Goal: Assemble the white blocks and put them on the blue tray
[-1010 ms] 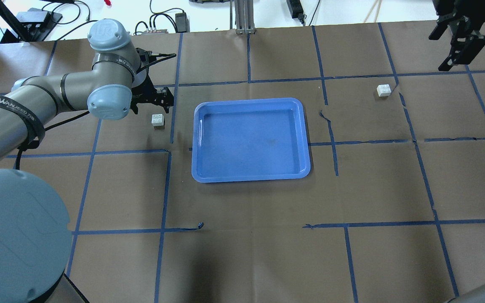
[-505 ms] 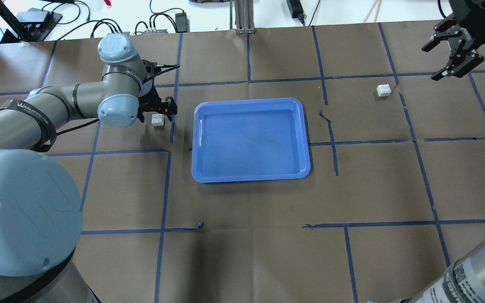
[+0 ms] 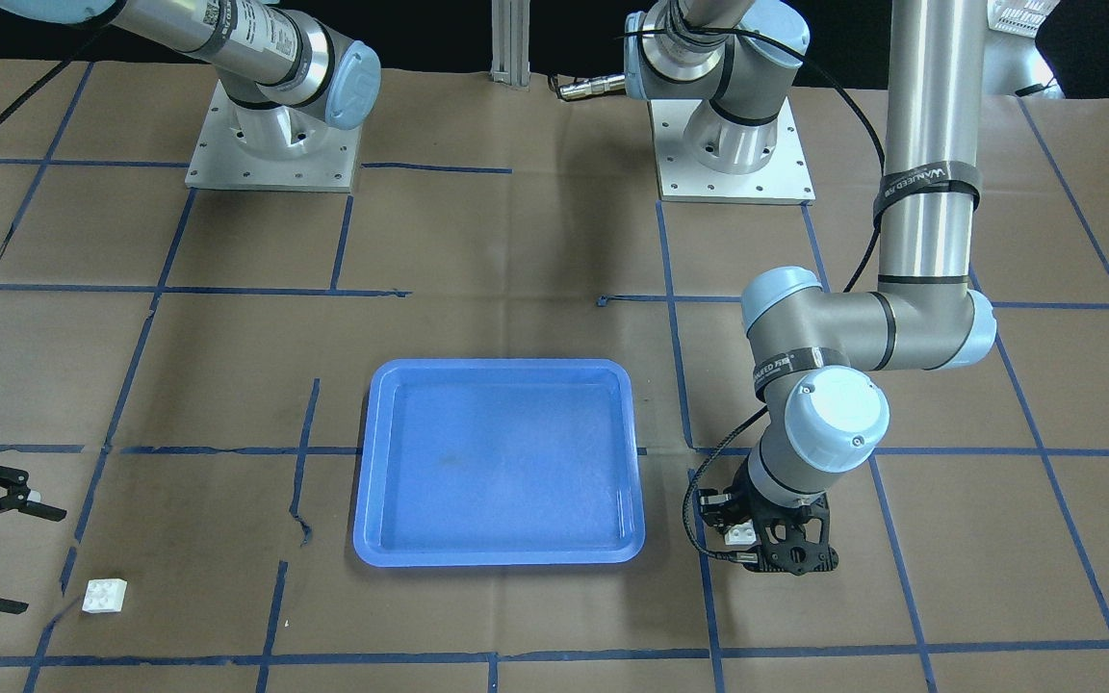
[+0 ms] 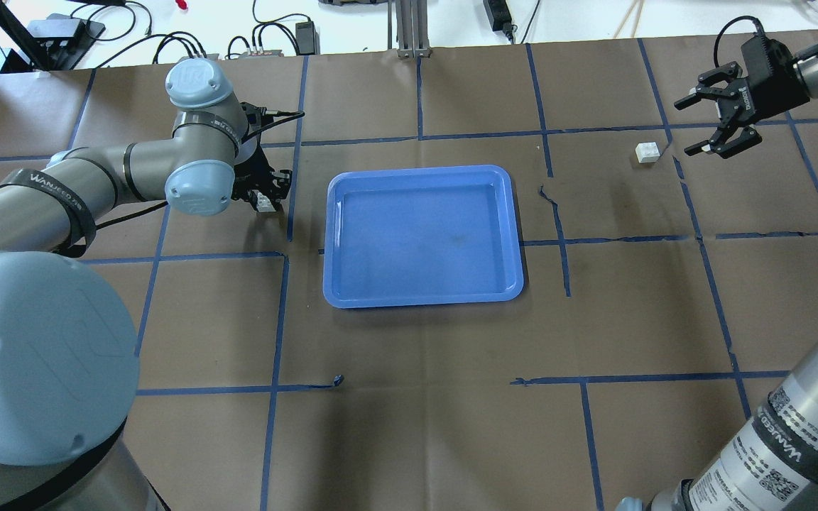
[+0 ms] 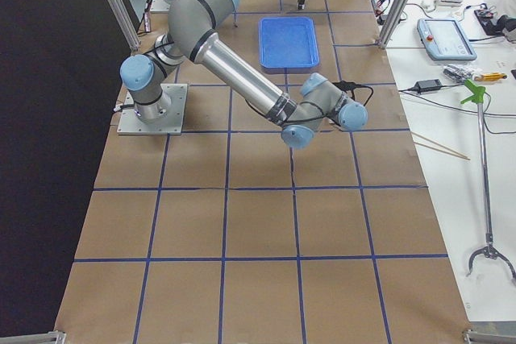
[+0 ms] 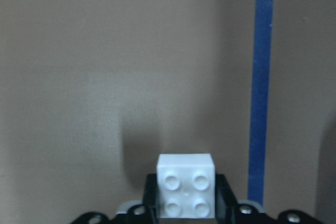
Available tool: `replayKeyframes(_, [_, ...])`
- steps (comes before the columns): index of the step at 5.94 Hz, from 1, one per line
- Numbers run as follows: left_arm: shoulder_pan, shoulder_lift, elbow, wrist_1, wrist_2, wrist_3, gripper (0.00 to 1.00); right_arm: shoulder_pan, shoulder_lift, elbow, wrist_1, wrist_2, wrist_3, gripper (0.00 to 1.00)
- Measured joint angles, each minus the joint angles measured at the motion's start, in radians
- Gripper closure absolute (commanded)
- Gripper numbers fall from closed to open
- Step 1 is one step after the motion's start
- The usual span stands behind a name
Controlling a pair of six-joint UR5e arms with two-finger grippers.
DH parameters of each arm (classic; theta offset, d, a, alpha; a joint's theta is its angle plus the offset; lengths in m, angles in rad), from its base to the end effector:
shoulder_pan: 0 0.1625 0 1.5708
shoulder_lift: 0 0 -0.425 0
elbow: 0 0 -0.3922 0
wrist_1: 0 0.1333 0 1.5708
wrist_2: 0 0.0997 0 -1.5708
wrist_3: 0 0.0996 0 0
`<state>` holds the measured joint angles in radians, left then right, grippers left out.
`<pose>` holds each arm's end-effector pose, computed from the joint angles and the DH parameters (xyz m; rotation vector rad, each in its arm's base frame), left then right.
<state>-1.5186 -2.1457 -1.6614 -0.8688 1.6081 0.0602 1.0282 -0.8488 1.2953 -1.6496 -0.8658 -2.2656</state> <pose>-0.0959 -0.6488 0.1812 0.0114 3.1018 -0.0533 -0.1922 -0.7020 0.2055 -1.8175 1.7893 -0.8445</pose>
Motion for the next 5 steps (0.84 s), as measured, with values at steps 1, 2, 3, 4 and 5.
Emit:
replayKeyframes(1, [-0.001, 0.009, 0.008, 0.0, 0.003, 0.046, 0.97, -0.001, 0.037, 0.0, -0.027, 0.024, -0.012, 0.0])
replayKeyframes(2, [-0.022, 0.029, 0.013, 0.002, 0.0, 0.148, 0.97, -0.002, 0.07, 0.0, -0.051, 0.032, -0.016, 0.0])
replayKeyframes(3, [-0.088, 0.057, 0.013, -0.001, -0.002, 0.239, 0.97, -0.002, 0.089, 0.002, -0.06, 0.031, -0.017, 0.0])
replayKeyframes(4, [-0.198, 0.077, 0.011, -0.003, 0.0, 0.301, 0.97, -0.002, 0.094, 0.002, -0.054, 0.026, -0.018, 0.0])
replayKeyframes(5, [-0.31, 0.083, 0.004, -0.003, 0.003, 0.343, 0.97, -0.002, 0.094, 0.002, -0.047, 0.021, -0.026, 0.01])
